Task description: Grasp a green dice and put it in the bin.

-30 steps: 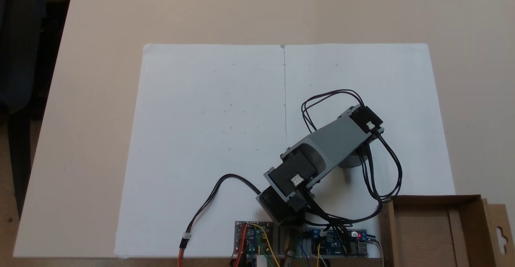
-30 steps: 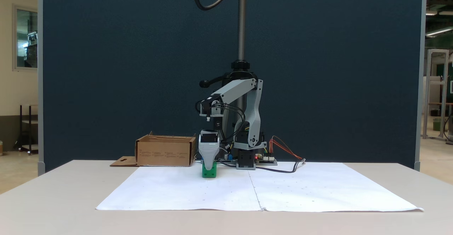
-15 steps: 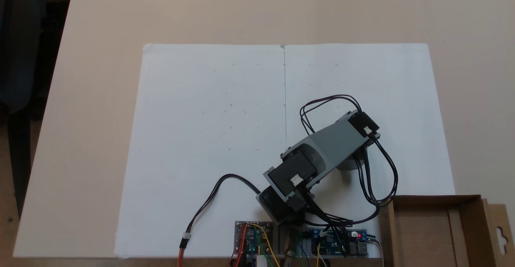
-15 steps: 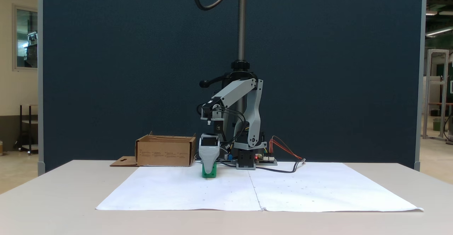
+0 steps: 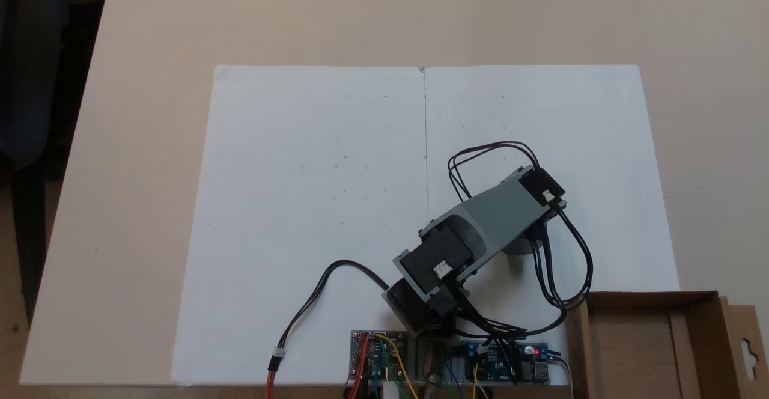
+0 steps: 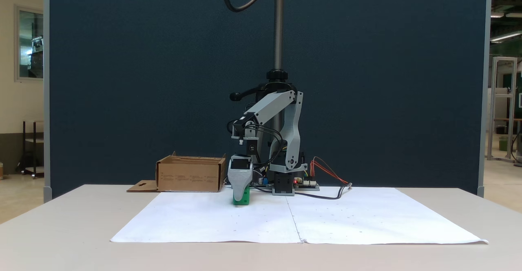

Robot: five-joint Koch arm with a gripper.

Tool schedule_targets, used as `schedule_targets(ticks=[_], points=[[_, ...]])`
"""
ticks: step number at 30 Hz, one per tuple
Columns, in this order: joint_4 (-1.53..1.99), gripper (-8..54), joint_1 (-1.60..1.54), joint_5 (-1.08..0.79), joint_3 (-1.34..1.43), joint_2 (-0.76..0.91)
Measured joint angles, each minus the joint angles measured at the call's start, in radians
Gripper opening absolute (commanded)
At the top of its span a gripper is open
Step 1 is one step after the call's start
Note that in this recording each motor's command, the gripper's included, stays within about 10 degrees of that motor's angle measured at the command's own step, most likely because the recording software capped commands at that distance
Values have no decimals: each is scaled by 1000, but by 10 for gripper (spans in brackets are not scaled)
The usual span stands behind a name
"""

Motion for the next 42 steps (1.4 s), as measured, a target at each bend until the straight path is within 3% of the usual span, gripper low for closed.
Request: schedule_targets(ticks=[18, 24, 42], points=[[-87, 418, 0, 6, 8, 0], [-104, 367, 0, 6, 8, -2], [-104, 365, -18, 6, 26, 0]])
